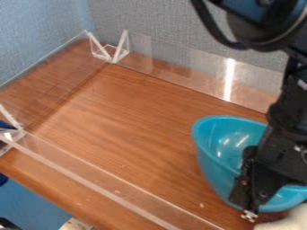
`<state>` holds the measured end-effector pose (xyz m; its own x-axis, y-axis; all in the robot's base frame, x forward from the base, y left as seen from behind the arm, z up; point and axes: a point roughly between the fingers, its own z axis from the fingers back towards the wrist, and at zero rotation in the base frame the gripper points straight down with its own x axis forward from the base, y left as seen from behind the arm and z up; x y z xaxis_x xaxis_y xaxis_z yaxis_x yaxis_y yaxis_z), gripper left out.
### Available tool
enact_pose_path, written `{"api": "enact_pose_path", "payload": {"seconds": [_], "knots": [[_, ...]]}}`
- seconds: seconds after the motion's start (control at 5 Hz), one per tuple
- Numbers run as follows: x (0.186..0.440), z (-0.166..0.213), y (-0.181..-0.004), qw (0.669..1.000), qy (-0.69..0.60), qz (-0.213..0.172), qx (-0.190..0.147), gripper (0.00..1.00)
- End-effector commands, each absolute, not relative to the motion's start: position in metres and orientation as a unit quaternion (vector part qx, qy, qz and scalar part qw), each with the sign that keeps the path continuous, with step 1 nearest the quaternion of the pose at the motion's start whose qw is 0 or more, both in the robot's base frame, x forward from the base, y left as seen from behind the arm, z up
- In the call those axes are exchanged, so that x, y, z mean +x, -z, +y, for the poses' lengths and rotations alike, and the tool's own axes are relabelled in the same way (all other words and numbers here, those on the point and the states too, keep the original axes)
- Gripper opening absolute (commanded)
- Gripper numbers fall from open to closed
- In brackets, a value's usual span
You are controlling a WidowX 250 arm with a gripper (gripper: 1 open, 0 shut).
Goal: Put the mushroom in the blue bowl
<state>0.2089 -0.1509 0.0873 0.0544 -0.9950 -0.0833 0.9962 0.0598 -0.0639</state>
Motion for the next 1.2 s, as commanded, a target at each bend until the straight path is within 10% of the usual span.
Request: {"api": "enact_pose_path", "payload": {"seconds": [0.0,0.2,1.0], "knots": [[0.209,-0.144,-0.096,0.688,0.725,0.03,0.014,0.0],[0.209,-0.139,-0.099,0.695,0.718,0.034,0.013,1.0],[0.223,-0.122,-0.1,0.686,0.726,0.042,0.019,1.0]]}}
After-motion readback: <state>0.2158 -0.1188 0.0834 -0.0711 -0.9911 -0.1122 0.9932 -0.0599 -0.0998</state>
